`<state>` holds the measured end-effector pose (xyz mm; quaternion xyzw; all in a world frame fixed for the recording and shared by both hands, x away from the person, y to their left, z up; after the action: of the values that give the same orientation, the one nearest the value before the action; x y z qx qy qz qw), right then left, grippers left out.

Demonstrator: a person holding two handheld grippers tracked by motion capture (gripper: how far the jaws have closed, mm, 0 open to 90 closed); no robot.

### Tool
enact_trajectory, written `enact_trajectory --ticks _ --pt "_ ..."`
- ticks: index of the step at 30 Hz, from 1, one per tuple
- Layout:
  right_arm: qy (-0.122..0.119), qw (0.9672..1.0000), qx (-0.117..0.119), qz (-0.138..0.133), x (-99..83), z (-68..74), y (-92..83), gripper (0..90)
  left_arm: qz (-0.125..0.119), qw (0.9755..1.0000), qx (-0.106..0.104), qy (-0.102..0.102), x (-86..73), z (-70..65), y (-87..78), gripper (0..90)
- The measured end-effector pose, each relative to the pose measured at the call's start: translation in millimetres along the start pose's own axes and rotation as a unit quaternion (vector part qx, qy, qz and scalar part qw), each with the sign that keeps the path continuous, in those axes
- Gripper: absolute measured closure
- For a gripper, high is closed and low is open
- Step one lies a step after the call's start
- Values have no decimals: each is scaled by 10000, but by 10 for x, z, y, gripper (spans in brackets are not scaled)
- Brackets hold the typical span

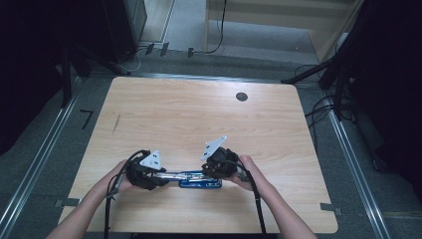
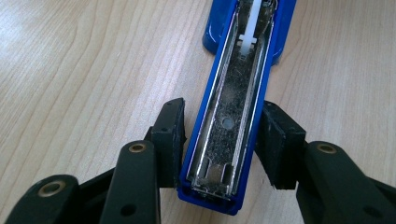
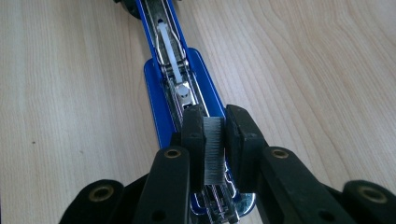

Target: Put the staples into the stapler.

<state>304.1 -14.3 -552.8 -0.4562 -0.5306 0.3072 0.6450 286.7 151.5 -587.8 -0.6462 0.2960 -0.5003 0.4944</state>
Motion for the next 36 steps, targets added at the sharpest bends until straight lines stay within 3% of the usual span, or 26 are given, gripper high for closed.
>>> enact_trajectory --ticks 15,25,36 --pt "-309 9994 45 155 -52 9 86 794 16 10000 -7 0 -5 2 0 564" --pt "-630 9980 92 52 -62 15 54 794 15 10000 -12 -7 -5 0 1 564" --pt "-744 9971 137 26 -103 -2 17 794 9 10000 -8 -12 -4 0 3 564"
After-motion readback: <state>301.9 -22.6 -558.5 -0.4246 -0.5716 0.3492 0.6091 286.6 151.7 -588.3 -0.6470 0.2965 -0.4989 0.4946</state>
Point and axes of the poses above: each handheld gripper's, and its own axes: y roughly forward along the jaws, x roughly out of its top, z roughly to its left, the point moved 10 cm from there along y, roughly forward along the jaws, and after that the axes turned 11 degrees about z, right-handed, at the moved point
